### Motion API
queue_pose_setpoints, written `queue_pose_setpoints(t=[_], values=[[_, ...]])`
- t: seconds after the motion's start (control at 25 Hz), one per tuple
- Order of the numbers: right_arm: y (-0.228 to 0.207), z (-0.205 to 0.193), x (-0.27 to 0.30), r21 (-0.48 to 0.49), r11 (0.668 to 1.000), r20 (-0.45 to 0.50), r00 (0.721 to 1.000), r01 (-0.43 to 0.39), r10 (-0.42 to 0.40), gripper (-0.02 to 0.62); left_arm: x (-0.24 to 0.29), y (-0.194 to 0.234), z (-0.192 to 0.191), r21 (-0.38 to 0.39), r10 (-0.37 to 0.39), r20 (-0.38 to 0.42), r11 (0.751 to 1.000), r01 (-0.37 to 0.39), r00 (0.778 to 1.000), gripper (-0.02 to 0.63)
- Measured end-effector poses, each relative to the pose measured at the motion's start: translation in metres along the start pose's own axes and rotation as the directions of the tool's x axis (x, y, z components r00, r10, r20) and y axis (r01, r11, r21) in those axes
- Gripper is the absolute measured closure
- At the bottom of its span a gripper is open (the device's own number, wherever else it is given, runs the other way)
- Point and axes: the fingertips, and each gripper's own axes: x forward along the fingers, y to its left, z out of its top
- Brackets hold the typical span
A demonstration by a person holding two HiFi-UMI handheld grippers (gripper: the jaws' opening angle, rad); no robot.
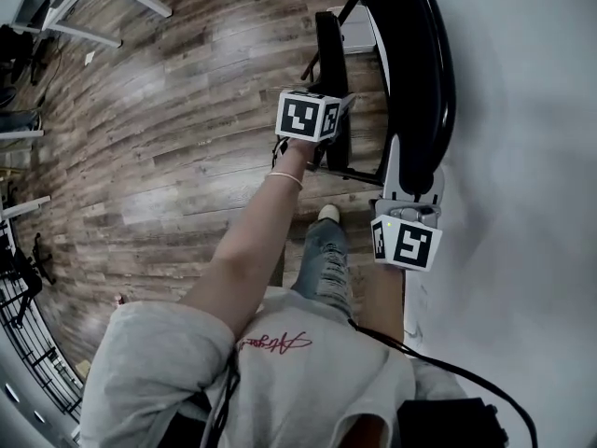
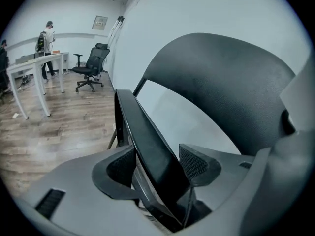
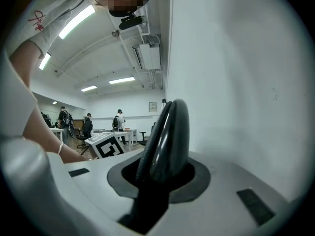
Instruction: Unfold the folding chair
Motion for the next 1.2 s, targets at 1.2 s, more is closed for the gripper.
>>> queue_pose_setpoints(t=[1.2], values=[[0.129,-0.024,0.024,-0.026,0.997,0.04,0.996,0.078,-0.077,0.535,-0.103,0.267,-0.134,-0.276,-0.238,-0.106,0.94,0.201,0.965,0.314]])
